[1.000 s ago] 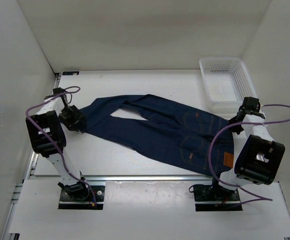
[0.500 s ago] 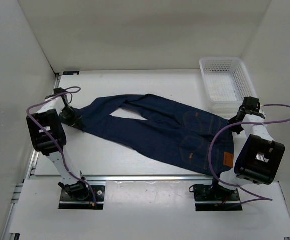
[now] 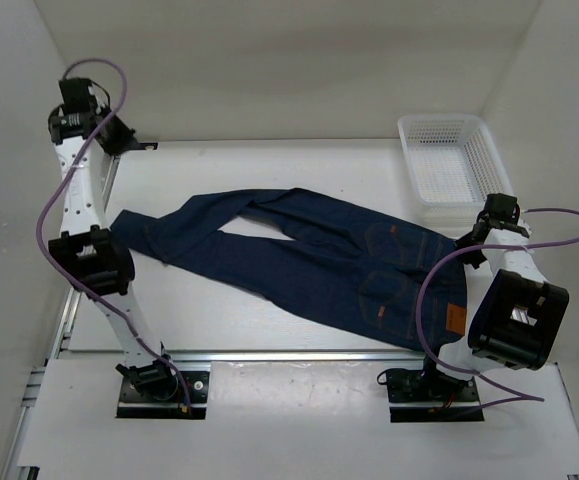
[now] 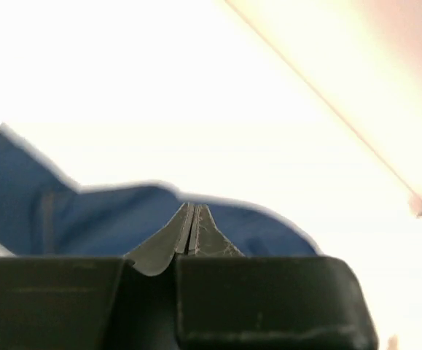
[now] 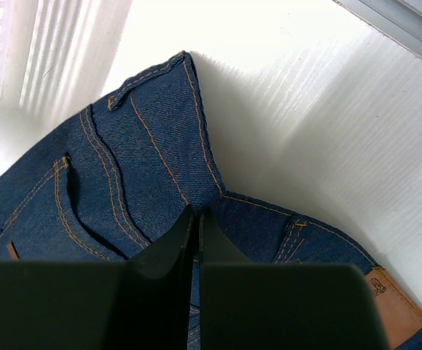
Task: Fold and stack the trousers
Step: Flatten the trousers out
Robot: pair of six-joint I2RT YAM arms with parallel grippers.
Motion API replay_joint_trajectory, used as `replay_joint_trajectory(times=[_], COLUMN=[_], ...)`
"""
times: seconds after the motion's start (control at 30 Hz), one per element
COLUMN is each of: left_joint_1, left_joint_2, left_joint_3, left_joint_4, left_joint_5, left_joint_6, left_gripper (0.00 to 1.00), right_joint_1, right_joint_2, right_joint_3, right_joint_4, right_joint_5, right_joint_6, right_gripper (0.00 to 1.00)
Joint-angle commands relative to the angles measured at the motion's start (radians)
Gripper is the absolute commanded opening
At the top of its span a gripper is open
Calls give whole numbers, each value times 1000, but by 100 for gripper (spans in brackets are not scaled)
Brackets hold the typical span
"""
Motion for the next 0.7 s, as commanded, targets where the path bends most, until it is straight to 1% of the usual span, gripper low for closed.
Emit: replay_joint_trajectory(times=[0.0,0.03,0.07,0.1,0.13,0.17,0.2,0.23,0.27,0.3,0.33,0.37,0.4,0.47,0.5,0.53,0.6,0.63,0.67], left_joint_1=[0,0,-11,-11,-25,-25,-25,-14,-14,-1,9,19,19,19,19,19,29,29,29], left_joint_2=[222,261,279,243,199,147,37,-13,-56,-126,-160,-188,-213,-237,-237,-237,-205,-194,-184], left_joint_3=[258,386,387,330,232,-9,-128,-236,-399,-468,-529,-621,-649,-689,-700,-700,-729,-738,-748], left_joint_4=[-111,-160,-231,-221,-183,-79,-26,14,40,71,89,104,115,115,115,115,115,128,128], left_joint_5=[51,51,41,24,-13,-25,-26,-26,-26,-26,-26,-26,-26,-77,-78,-78,-78,-67,-67], left_joint_6=[-42,-24,-11,-2,16,17,17,17,6,6,-5,-5,13,35,46,46,56,56,56], left_gripper=[10,10,10,10,10,10,10,14,36,49,66,80,96,98,96,89,80,80,78], right_joint_1=[-10,-10,-10,-10,-10,-10,-10,-10,-10,-10,-10,-10,-10,-10,-10,-10,-10,-10,-10], right_joint_2=[-20,-11,-10,-10,-10,-10,0,9,9,9,9,9,19,19,19,28,28,28,28], right_joint_3=[14,14,14,14,14,14,14,14,14,14,5,5,5,5,14,14,14,14,14], right_joint_4=[-10,-10,-10,-10,-10,-10,-10,-10,-10,-10,0,0,0,0,0,9,10,10,10], right_joint_5=[20,20,20,20,20,20,20,20,20,20,20,20,20,20,20,8,-3,-12,-12], right_joint_6=[-1,-1,-10,-10,-10,-10,-10,-10,-10,-10,-10,-19,-20,-29,-29,-29,-29,-29,-29], right_gripper=[0,0,0,0,0,0,0,0,0,0,0,0,0,0,0,0,0,0,0])
